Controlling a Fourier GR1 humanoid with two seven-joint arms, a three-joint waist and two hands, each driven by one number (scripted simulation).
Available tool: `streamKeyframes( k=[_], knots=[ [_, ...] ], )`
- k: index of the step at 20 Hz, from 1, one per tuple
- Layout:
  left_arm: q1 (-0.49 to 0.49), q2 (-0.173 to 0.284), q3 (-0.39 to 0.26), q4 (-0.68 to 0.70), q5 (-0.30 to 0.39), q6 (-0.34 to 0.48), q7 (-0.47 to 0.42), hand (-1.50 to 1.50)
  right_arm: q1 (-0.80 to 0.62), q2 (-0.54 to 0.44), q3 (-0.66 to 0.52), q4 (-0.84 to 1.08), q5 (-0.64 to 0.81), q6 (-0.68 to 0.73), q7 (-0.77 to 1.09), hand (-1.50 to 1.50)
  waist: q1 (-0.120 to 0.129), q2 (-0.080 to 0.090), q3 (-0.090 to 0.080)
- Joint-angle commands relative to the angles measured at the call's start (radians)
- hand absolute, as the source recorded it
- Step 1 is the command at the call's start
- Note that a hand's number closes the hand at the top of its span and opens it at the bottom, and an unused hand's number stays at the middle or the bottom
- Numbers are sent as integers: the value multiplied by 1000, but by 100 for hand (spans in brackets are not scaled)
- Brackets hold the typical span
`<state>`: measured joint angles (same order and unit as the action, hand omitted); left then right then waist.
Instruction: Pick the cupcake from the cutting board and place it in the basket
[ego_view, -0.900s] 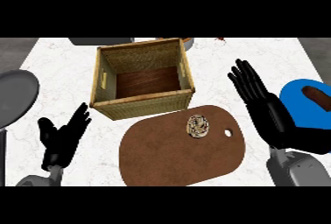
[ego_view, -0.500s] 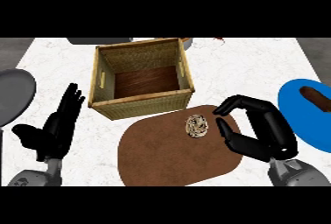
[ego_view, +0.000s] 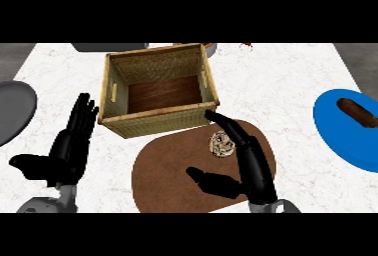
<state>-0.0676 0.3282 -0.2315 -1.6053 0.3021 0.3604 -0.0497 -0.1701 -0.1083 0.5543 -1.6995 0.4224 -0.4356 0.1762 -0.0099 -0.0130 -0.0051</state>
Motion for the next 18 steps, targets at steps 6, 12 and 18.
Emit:
streamKeyframes(
  k=[6, 12, 18],
  knots=[
    [44, 6, 16, -5, -11, 13, -23, 0, -94, -164, -51, -74, 416, 182, 567, -150, -34, -17, -9],
    [47, -2, 8, -19, -13, 5, -30, 0, -222, -210, -20, -233, 319, 643, 872, -150, -8, -6, -4],
    [9, -24, -3, -4, -31, 0, -38, 0, -371, -19, -15, -318, 154, 864, 1175, -150, 6, 7, 1]
  ],
)
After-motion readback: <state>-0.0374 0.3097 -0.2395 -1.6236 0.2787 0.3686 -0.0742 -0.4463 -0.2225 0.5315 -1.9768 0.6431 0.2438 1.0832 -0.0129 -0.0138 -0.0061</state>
